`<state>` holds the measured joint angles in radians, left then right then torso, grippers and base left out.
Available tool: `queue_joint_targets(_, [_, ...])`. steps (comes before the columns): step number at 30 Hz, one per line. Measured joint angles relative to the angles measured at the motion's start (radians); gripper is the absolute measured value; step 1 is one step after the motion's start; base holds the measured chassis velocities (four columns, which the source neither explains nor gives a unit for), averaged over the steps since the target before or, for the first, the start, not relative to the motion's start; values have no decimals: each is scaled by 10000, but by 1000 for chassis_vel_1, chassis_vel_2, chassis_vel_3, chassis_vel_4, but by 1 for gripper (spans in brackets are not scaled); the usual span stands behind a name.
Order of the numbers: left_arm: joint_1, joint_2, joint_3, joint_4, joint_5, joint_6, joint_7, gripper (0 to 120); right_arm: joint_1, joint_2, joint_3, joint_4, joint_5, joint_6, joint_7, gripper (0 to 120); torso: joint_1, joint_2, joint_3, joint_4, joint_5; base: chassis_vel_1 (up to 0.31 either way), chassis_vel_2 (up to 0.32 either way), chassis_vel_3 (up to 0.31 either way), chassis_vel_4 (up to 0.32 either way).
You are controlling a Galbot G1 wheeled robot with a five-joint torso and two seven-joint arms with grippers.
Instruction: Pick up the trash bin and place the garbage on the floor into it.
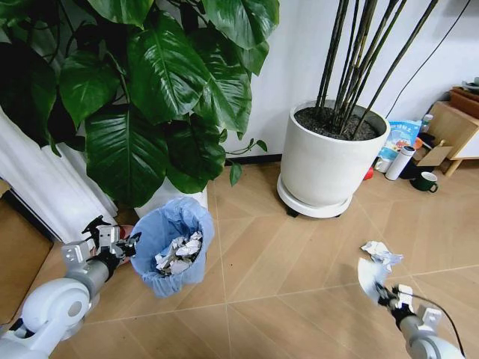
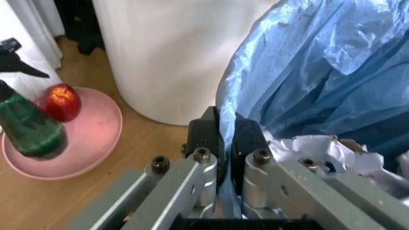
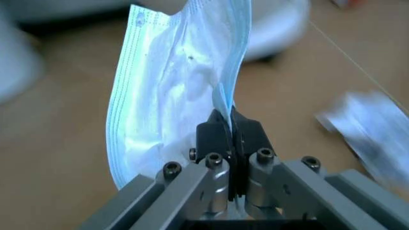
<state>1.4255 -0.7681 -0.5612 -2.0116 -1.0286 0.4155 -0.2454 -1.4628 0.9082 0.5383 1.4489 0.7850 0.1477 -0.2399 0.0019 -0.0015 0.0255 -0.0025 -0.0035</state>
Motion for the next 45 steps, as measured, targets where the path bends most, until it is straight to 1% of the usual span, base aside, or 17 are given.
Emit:
queue_joint_targets(4, [28, 62, 79, 27, 27, -9, 3, 0, 444, -261, -320, 398, -133, 706, -1374, 0, 0, 0, 0, 1, 4, 0, 0, 0, 0])
queue_joint_targets(5, [47, 106, 140, 42, 56, -12, 3, 0, 897, -417, -633, 489, -117, 1121, -2286, 0, 0, 0, 0, 0, 5, 0, 0, 0, 0])
queue_joint_targets(6, [47, 106, 140, 42, 56, -12, 3, 0, 897, -417, -633, 489, -117, 1121, -2286, 0, 0, 0, 0, 0, 5, 0, 0, 0, 0])
queue_joint_targets(8, [61, 167, 247, 66, 85, -12, 0, 0, 1997, -636, -1438, 552, 209, 1674, -3572, 0, 0, 0, 0, 2, 3, 0, 0, 0, 0])
queue_joint_targets(9, [61, 167, 247, 66, 85, -12, 0, 0, 1997, -636, -1438, 552, 209, 1674, -3572, 0, 0, 0, 0, 2, 3, 0, 0, 0, 0])
queue_joint_targets(11, [31, 249, 369, 125, 97, -13, -2, 0, 3605, -857, -2726, 440, 775, 1988, -4677, 0, 0, 0, 0, 6, -3, 0, 0, 0, 0])
queue_joint_targets(13, [-5, 330, 495, 285, 111, -80, 88, 0, 5821, -771, -4964, -127, 1352, 2203, -5662, 0, 1, -1, 2, 2, 12, 0, 0, 0, 0])
queue_joint_targets(14, [-5, 330, 495, 285, 111, -80, 88, 0, 5821, -771, -4964, -127, 1352, 2203, -5662, 0, 1, -1, 2, 2, 12, 0, 0, 0, 0])
queue_joint_targets(16, [-56, 310, 561, 319, 117, -89, 106, 0, 7376, -504, -6356, -500, 1576, 2220, -6047, 0, 2, 0, 1, 4, -5, 0, 0, 0, 0])
queue_joint_targets(17, [-56, 310, 561, 319, 117, -89, 106, 0, 7376, -504, -6356, -500, 1576, 2220, -6047, 0, 2, 0, 1, 4, -5, 0, 0, 0, 0])
queue_joint_targets(20, [-125, 319, 621, 333, 107, -90, 107, 0, 8986, 78, -8069, -1132, 1806, 2223, -6323, 0, 2, -1, 2, 7, 2, 0, 0, 0, 0])
queue_joint_targets(21, [-125, 319, 621, 333, 107, -90, 107, 0, 8986, 78, -8069, -1132, 1806, 2223, -6323, 0, 2, -1, 2, 7, 2, 0, 0, 0, 0])
queue_joint_targets(25, [-118, 358, 633, 346, 95, -91, 125, 0, 10194, 1048, -9503, -2151, 1872, 2271, -6511, 0, 2, -1, 1, 1, 2, 0, 0, 0, 0])
queue_joint_targets(27, [-110, 344, 634, 346, 94, -91, 130, 0, 10382, 1251, -9714, -2338, 1873, 2271, -6547, 0, 2, -1, 1, 1, 2, 0, 0, 0, 0])
queue_joint_targets(29, [-109, 270, 648, 374, 102, -90, 146, 0, 11021, 2072, -10381, -2975, 1876, 2272, -6716, 0, 1, -1, 0, -1, 0, 0, 0, 0, 0])
queue_joint_targets(38, [-186, 243, 685, 427, 97, -90, 163, 0, 12188, 3976, -11666, -4412, 1884, 2272, -7008, 0, 1, -1, 0, 7, 1, 0, 0, 0, 0])
queue_joint_targets(45, [-178, 267, 605, 384, 56, -90, 156, 0, 12378, 4268, -12077, -4922, 1549, 2376, -7117, 1, 1, -1, 0, -1, 2, 0, 0, 0, 0])
